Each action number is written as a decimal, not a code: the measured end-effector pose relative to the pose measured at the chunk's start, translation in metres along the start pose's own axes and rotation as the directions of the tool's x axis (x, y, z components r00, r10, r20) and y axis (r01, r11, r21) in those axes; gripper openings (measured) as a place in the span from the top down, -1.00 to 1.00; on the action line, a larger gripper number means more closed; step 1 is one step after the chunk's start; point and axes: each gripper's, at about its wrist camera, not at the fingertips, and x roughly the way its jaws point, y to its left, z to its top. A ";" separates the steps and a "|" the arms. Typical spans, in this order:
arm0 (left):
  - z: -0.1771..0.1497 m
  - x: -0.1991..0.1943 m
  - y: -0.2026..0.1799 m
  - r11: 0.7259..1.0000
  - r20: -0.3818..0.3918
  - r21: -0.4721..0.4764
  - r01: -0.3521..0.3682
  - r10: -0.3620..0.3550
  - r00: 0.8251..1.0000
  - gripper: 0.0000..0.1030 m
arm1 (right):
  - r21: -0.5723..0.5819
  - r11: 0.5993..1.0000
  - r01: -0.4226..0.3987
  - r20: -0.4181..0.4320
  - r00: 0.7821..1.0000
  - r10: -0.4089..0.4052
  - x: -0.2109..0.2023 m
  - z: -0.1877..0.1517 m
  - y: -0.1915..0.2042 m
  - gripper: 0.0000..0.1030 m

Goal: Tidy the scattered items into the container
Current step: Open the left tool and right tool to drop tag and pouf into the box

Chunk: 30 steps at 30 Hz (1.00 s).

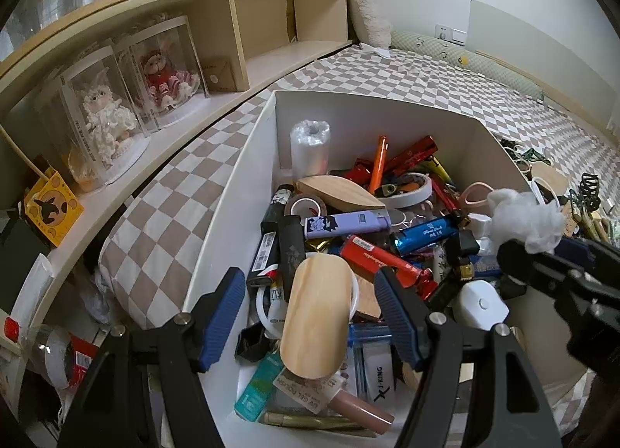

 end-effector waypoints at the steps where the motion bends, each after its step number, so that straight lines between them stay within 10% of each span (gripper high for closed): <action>1: 0.000 0.000 0.000 1.000 0.001 0.001 -0.002 0.002 1.000 -0.34 | -0.003 1.000 -0.002 -0.006 1.000 0.002 0.001 -0.001 0.000 0.14; 6: 0.000 -0.003 -0.001 1.000 0.002 0.003 -0.001 0.001 1.000 -0.34 | 0.003 0.998 0.070 0.035 0.997 -0.070 -0.003 -0.008 -0.003 -0.84; 25: 0.002 -0.020 -0.018 0.999 0.013 0.033 0.009 -0.009 1.000 -0.34 | 0.036 0.998 0.057 0.072 0.996 -0.059 -0.027 -0.008 -0.014 -0.85; 30: 0.006 -0.028 -0.025 0.999 0.037 0.038 0.011 -0.012 0.999 -0.60 | 0.055 0.994 0.094 0.104 0.990 -0.099 -0.040 -0.007 -0.023 -0.85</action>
